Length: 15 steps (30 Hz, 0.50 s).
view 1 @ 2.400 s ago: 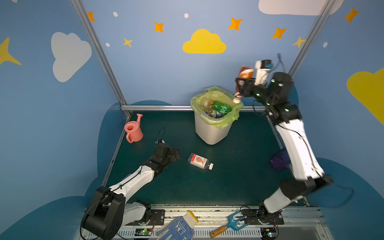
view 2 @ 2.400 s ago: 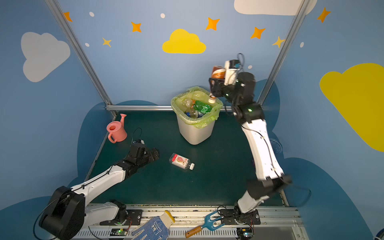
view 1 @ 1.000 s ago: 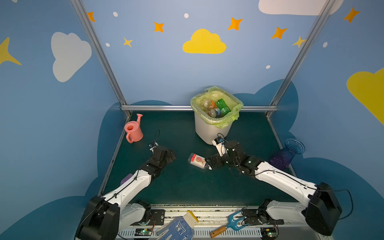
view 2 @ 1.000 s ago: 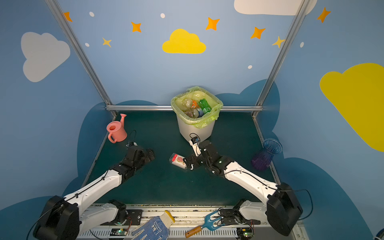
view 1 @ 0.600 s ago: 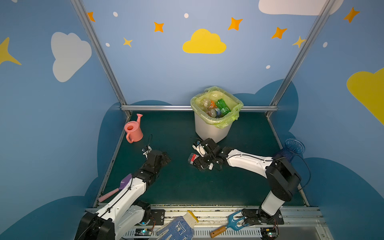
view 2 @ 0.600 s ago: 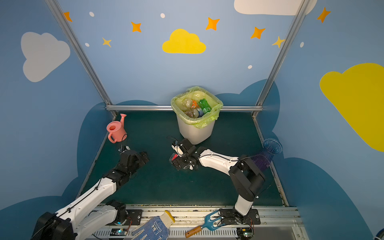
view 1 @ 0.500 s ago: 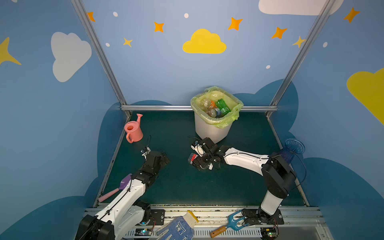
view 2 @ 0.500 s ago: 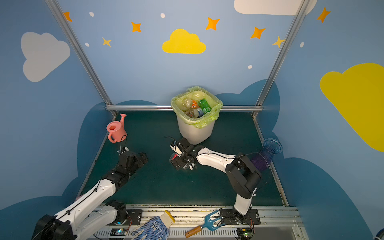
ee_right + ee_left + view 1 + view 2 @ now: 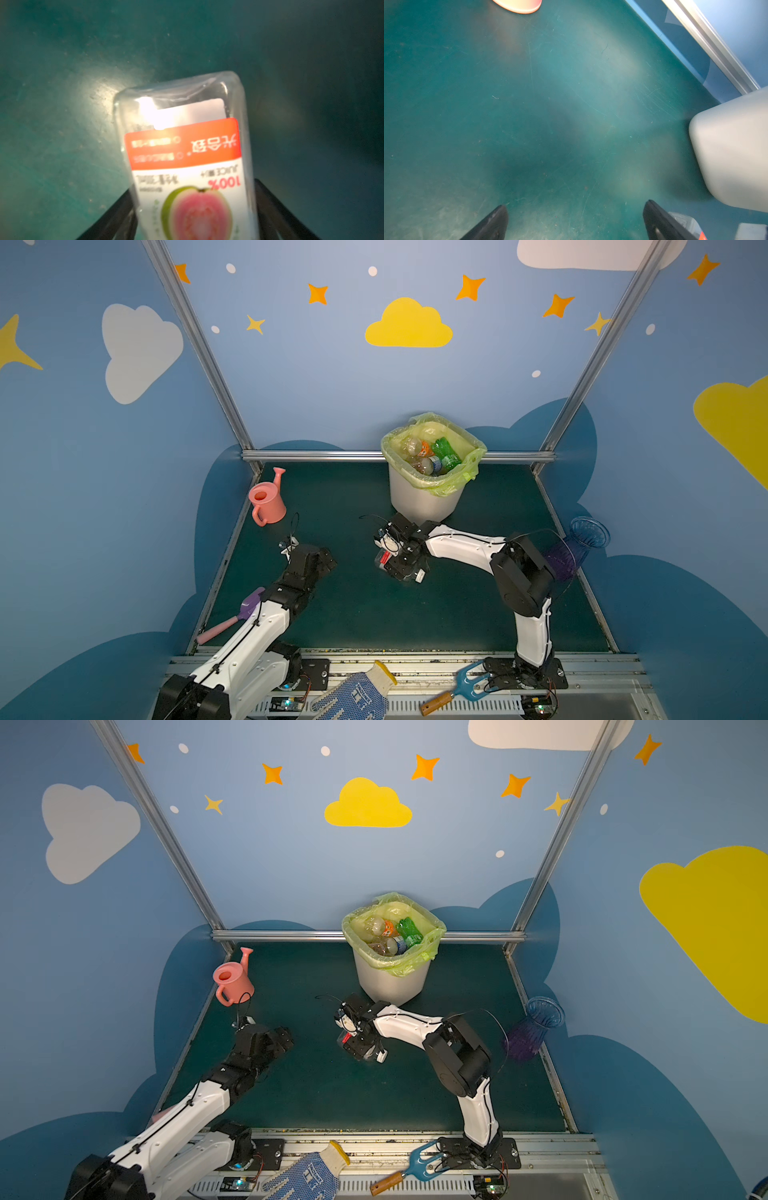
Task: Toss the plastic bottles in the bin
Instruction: 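Lift the guava juice bottle over the bin and open the right gripper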
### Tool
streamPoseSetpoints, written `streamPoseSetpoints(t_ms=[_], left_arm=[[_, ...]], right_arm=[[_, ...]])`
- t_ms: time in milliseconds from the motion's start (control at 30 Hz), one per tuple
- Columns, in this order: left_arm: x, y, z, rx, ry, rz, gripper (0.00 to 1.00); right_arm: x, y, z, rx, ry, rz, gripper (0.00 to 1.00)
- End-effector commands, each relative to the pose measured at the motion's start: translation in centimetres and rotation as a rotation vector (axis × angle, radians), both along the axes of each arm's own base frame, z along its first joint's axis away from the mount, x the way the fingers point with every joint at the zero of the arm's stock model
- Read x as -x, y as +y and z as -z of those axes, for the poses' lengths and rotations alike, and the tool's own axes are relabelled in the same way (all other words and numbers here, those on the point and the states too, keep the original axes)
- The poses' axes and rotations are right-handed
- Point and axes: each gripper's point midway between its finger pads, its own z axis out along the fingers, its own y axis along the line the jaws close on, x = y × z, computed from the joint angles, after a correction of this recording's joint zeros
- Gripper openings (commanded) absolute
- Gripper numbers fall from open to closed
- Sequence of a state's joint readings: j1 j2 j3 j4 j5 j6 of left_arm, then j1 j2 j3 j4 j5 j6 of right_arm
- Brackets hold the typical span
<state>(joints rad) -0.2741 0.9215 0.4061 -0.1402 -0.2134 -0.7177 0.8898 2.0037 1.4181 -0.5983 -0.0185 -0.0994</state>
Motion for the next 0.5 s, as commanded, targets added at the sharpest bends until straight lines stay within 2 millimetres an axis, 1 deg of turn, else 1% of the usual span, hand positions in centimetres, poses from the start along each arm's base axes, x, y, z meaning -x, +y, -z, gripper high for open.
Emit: streamPoseSetpoints(t_ms=[0, 100, 167, 267, 300, 367, 400, 467], left_arm=[[0.4, 0.3, 0.7, -0.015, 0.023, 0.001, 1.00], [0.4, 0.5, 0.8, -0.016, 0.024, -0.002, 1.00], [0.5, 0.5, 0.9, -0.016, 0.028, -0.002, 1.00], [0.5, 0.6, 1.0, -0.014, 0.029, -0.006, 1.00], [0.5, 0.7, 1.0, -0.014, 0.029, -0.007, 1.00], [0.5, 0.7, 1.1, -0.012, 0.027, -0.010, 1.00], [0.5, 0.7, 1.1, -0.012, 0.027, -0.010, 1.00], [0.3, 0.8, 1.1, -0.010, 0.026, -0.011, 1.00]], right_arm=[[0.8, -0.6, 0.6, 0.068, 0.033, -0.031, 0.70], [0.8, -0.5, 0.8, 0.080, 0.038, -0.033, 0.67], [0.5, -0.4, 0.7, 0.081, 0.036, -0.022, 0.61], [0.0, -0.3, -0.5, 0.061, 0.017, -0.006, 0.53], [-0.1, -0.2, -1.3, 0.044, 0.003, 0.001, 0.51], [-0.7, 0.1, -3.9, -0.008, -0.036, 0.015, 0.50], [-1.0, 0.3, -5.6, -0.041, -0.066, 0.018, 0.49], [-1.7, 0.3, -9.7, -0.116, -0.138, 0.031, 0.48]])
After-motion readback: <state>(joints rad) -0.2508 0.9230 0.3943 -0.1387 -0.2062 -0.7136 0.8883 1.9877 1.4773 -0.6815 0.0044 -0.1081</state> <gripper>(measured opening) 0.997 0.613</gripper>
